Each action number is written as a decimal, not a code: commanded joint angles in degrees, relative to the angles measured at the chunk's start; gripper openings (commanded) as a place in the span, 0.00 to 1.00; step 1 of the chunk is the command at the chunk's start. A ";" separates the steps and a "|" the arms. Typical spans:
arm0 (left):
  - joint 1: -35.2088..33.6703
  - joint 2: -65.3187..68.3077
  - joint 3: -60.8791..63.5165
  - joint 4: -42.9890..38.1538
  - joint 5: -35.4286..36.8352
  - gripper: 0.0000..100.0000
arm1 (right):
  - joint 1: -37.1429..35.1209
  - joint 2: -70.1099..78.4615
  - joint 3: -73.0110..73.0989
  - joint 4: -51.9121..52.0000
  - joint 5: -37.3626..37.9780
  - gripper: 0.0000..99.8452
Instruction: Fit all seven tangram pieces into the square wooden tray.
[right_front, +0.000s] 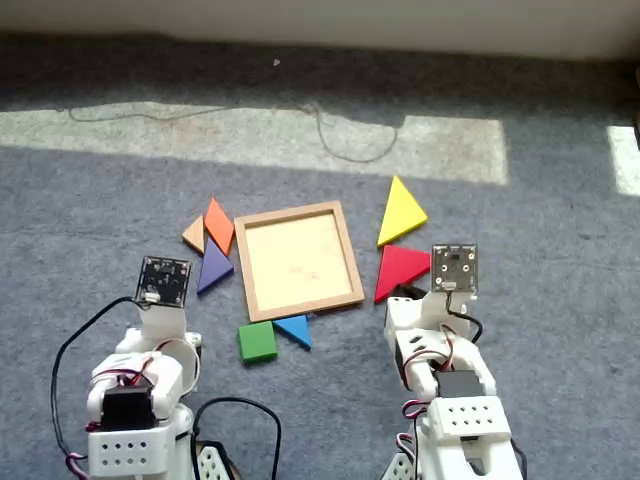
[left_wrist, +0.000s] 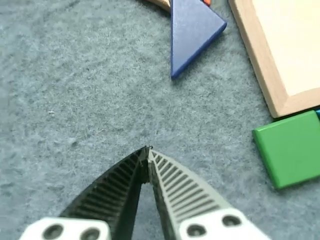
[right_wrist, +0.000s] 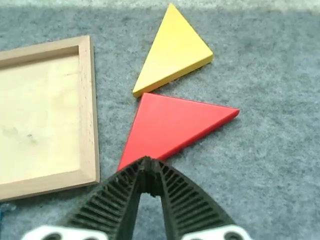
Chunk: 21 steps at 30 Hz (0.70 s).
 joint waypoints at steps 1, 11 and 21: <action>-3.21 -2.07 -3.74 -1.23 -13.98 0.01 | 3.03 -1.10 4.62 0.13 0.35 0.00; -6.11 -2.07 -3.65 -1.14 -16.79 0.01 | 5.14 -0.66 -9.19 10.86 2.11 0.03; -6.29 -2.07 -3.65 -1.14 -16.79 0.01 | 3.56 5.05 -42.59 36.09 2.73 0.06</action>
